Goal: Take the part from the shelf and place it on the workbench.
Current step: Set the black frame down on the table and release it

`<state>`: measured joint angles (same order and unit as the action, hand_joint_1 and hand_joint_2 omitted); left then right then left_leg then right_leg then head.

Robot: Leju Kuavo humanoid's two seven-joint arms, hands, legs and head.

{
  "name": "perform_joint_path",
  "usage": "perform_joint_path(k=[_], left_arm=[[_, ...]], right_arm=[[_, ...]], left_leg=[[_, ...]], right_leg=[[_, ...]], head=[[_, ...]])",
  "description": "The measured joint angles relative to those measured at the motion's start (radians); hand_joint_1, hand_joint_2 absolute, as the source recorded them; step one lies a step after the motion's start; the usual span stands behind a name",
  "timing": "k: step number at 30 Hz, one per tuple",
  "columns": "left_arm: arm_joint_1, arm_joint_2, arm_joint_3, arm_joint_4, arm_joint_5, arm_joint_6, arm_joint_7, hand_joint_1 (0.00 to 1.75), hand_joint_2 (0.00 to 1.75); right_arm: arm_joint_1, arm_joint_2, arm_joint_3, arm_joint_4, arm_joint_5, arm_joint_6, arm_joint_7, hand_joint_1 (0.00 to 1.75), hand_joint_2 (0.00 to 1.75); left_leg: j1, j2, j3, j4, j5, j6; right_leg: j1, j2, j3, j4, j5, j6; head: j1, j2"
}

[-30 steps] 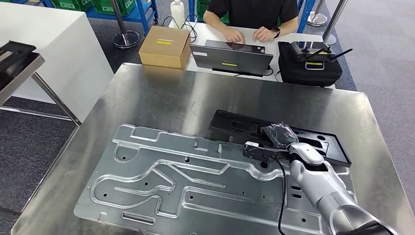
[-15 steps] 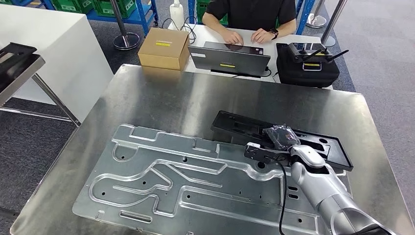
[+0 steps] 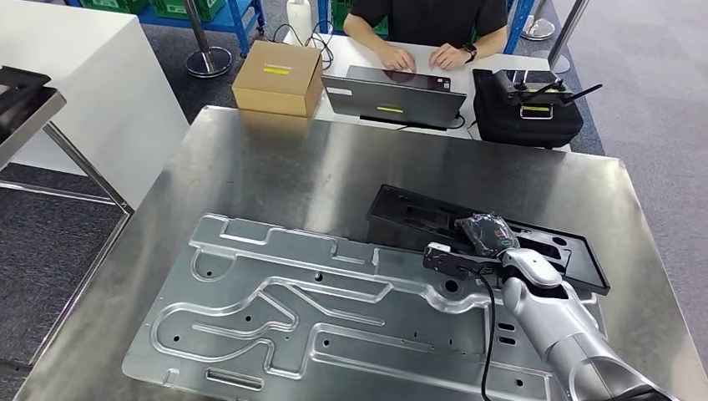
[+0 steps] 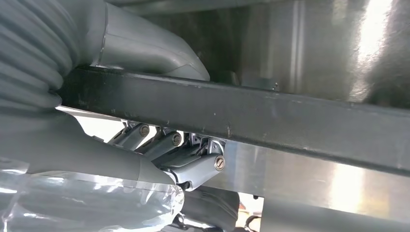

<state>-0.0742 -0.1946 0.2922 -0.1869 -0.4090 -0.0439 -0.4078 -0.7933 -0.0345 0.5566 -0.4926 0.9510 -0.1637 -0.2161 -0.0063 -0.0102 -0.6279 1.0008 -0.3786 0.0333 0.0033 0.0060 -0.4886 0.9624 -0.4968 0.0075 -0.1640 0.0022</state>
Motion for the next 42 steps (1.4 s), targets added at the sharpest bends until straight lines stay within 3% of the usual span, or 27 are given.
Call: perform_joint_path(k=[3,5,8,9,10,11,13,15,16,18,21,24,27,34,42], left_arm=[[0.007,-0.001,0.0,0.0,0.0,0.006,0.001,0.0,0.0],[0.008,-0.001,0.0,0.0,-0.001,0.011,0.004,0.0,0.0],[0.004,-0.001,0.0,0.0,-0.001,0.013,0.009,0.0,0.0],[0.003,-0.001,0.0,0.0,-0.001,0.014,0.009,0.0,0.0],[0.001,-0.001,0.0,0.0,-0.001,0.014,0.01,0.0,0.0],[-0.001,-0.001,0.0,0.0,-0.001,0.014,0.01,0.0,0.0],[-0.004,-0.001,0.0,0.0,-0.001,0.014,0.012,0.0,0.0],[-0.006,-0.002,0.0,0.0,0.001,0.016,0.013,0.0,0.0],[-0.006,-0.003,0.001,0.0,0.001,0.017,0.014,0.0,0.0],[-0.004,-0.003,0.002,0.0,0.003,0.021,0.014,0.0,0.0],[0.009,-0.001,0.006,0.0,0.004,0.024,0.005,0.0,0.0],[0.021,0.006,0.012,0.0,0.004,0.024,0.0,0.0,0.0],[0.02,0.009,0.019,0.0,0.003,0.023,-0.001,0.0,0.0],[0.015,0.01,0.024,0.0,-0.005,0.015,-0.009,0.0,0.0],[0.0,0.01,0.024,0.0,-0.024,0.012,-0.009,0.0,0.0]], right_arm=[[0.0,0.0,0.0,0.005,0.008,-0.003,0.001,1.75,1.75],[0.002,-0.006,0.0,0.008,0.022,-0.015,0.005,1.75,1.75],[0.004,-0.02,0.0,0.009,0.034,-0.026,0.011,1.75,1.75],[0.004,-0.023,0.0,0.009,0.036,-0.025,0.012,1.75,1.75],[0.004,-0.025,0.0,0.009,0.036,-0.025,0.013,1.75,1.75],[0.003,-0.027,0.0,0.008,0.037,-0.024,0.013,1.75,1.75],[-0.002,-0.032,0.0,0.006,0.052,-0.027,0.02,1.75,1.75],[-0.017,-0.042,0.006,-0.002,0.106,-0.037,0.045,1.75,1.75],[-0.03,-0.054,0.011,-0.009,0.144,-0.038,0.062,1.75,1.75],[-0.078,-0.091,0.022,-0.031,0.197,0.0,0.073,1.75,1.75],[-0.251,-0.171,0.033,-0.047,0.207,0.175,0.014,1.75,1.75],[-0.463,-0.23,0.04,-0.047,0.209,0.312,-0.024,1.75,1.75],[-0.58,-0.258,0.051,-0.049,0.205,0.37,-0.017,1.75,1.75],[-0.766,-0.337,0.125,-0.124,0.173,0.499,0.012,1.75,1.75],[-0.796,-0.406,0.203,-0.18,0.057,0.479,0.016,1.75,1.75]], left_leg=[[0.002,0.005,0.006,-0.007,-0.001,0.008],[0.005,0.008,0.012,-0.02,0.004,0.016],[0.001,0.009,0.01,-0.026,0.01,0.025],[-0.002,0.007,0.009,-0.026,0.01,0.027],[-0.005,0.005,0.009,-0.026,0.01,0.027],[-0.007,0.003,0.01,-0.025,0.01,0.028],[-0.014,-0.001,0.012,-0.023,0.009,0.028],[-0.018,-0.004,0.014,-0.024,0.013,0.025],[-0.019,-0.006,0.012,-0.024,0.016,0.022],[-0.02,-0.01,0.002,-0.021,0.02,0.02],[-0.024,-0.012,-0.024,-0.021,0.033,0.018],[-0.025,-0.009,-0.046,-0.024,0.048,0.013],[-0.024,-0.008,-0.046,-0.024,0.051,0.013],[-0.023,-0.014,-0.048,-0.024,0.052,0.012],[-0.023,-0.009,-0.047,-0.024,0.051,0.011]], right_leg=[[0.0,0.005,0.008,-0.008,0.0,0.008],[0.0,0.005,-0.002,0.023,-0.027,0.013],[-0.002,0.002,-0.091,0.209,-0.128,0.016],[-0.002,0.002,-0.119,0.267,-0.145,0.015],[-0.003,0.002,-0.133,0.293,-0.14,0.014],[-0.002,0.001,-0.129,0.283,-0.117,0.01],[0.001,0.0,-0.072,0.157,-0.041,-0.005],[0.008,-0.005,-0.018,0.041,0.004,-0.02],[0.01,-0.008,-0.008,0.014,0.01,-0.025],[0.008,-0.009,-0.017,0.009,0.017,-0.016],[0.0,-0.005,-0.049,0.017,0.024,-0.005],[-0.002,0.0,-0.078,0.023,0.037,-0.008],[-0.001,0.0,-0.078,0.023,0.039,-0.008],[0.0,-0.006,-0.08,0.025,0.037,-0.011],[0.0,-0.001,-0.08,0.026,0.037,-0.011]], head=[[0.0,0.0],[0.0,0.0],[0.0,0.0],[0.0,0.0],[0.0,0.0],[0.0,0.0],[0.0,0.0],[0.0,0.0],[0.0,0.0],[0.001,0.0],[0.001,0.0],[0.0,0.0],[0.0,0.0],[0.001,0.0],[0.0,0.0]])
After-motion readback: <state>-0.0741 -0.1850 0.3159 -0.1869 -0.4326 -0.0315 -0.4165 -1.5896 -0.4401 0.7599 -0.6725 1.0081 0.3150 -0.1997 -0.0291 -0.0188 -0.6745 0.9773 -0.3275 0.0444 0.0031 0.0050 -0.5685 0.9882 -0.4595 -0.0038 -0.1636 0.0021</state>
